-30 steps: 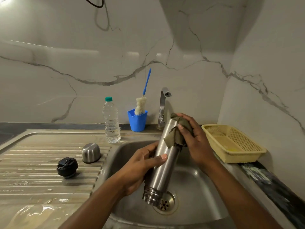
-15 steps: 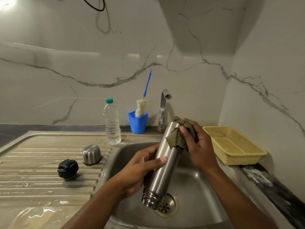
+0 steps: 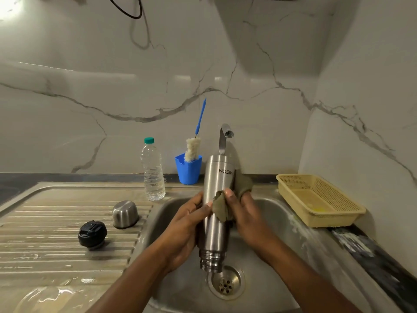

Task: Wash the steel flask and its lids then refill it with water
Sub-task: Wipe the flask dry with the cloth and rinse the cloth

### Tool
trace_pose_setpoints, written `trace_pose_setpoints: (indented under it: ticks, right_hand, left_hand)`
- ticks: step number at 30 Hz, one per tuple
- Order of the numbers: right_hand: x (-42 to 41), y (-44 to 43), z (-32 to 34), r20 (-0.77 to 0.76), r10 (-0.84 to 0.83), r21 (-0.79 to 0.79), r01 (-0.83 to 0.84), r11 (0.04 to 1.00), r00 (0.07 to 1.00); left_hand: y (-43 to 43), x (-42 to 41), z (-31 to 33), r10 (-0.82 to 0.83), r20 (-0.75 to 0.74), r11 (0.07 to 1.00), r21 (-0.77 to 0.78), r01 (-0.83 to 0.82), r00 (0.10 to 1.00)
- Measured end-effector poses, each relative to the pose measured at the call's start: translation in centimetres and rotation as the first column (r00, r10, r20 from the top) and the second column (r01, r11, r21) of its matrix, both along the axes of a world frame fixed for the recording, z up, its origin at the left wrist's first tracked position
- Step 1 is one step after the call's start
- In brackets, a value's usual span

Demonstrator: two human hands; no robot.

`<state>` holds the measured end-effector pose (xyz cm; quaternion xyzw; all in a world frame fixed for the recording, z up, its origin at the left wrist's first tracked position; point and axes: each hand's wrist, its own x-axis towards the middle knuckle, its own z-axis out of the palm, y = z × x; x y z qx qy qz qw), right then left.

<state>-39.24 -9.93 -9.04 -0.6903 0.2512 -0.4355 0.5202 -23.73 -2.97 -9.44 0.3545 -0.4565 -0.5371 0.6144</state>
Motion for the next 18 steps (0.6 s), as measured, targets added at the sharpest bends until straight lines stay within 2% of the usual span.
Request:
trace_pose_setpoints:
  ticks: [3, 7, 9, 11, 13, 15, 17, 18]
  right_hand:
    - [0.5, 0.7, -0.7, -0.115, 0.029, -0.063, -0.036, 0.997, 0.993]
    - [0.4, 0.7, -1.0, -0.218, 0.032, -0.173, -0.070, 0.982, 0.975]
    - [0.3, 0.8, -0.9, -0.291, 0.052, -0.188, -0.110, 0.976, 0.955]
    - [0.1, 0.9, -1.0, -0.396, 0.023, -0.254, -0.133, 0.958, 0.918]
    - [-0.1, 1.1, -1.1, -0.478, 0.022, -0.261, -0.167, 0.951, 0.878]
    - [-0.1, 1.4, -1.1, -0.489, 0.097, -0.140, -0.188, 0.972, 0.867]
    - [0.0, 1.7, -1.1, -0.432, 0.181, -0.015, -0.208, 0.978, 0.884]
    - [0.1, 1.7, -1.1, -0.403, 0.191, -0.005, -0.211, 0.978, 0.895]
  left_hand:
    - [0.0, 0.0, 0.2, 0.070, 0.037, 0.996, 0.048, -0.072, 0.997]
    - [0.1, 0.3, 0.5, 0.167, 0.184, 0.986, -0.004, -0.169, 0.969]
    - [0.0, 0.5, 0.4, 0.233, 0.195, 0.972, -0.013, -0.235, 0.953]
    - [-0.2, 0.7, 0.3, 0.260, 0.103, 0.964, 0.023, -0.264, 0.960]
    - [-0.5, 1.3, 0.4, 0.292, -0.064, 0.954, 0.083, -0.287, 0.954]
    - [-0.7, 2.3, 0.8, 0.352, -0.183, 0.935, 0.118, -0.335, 0.918]
    - [-0.7, 3.1, 1.3, 0.390, -0.231, 0.920, 0.126, -0.370, 0.891]
    - [-0.7, 3.3, 1.4, 0.396, -0.254, 0.918, 0.129, -0.374, 0.883]
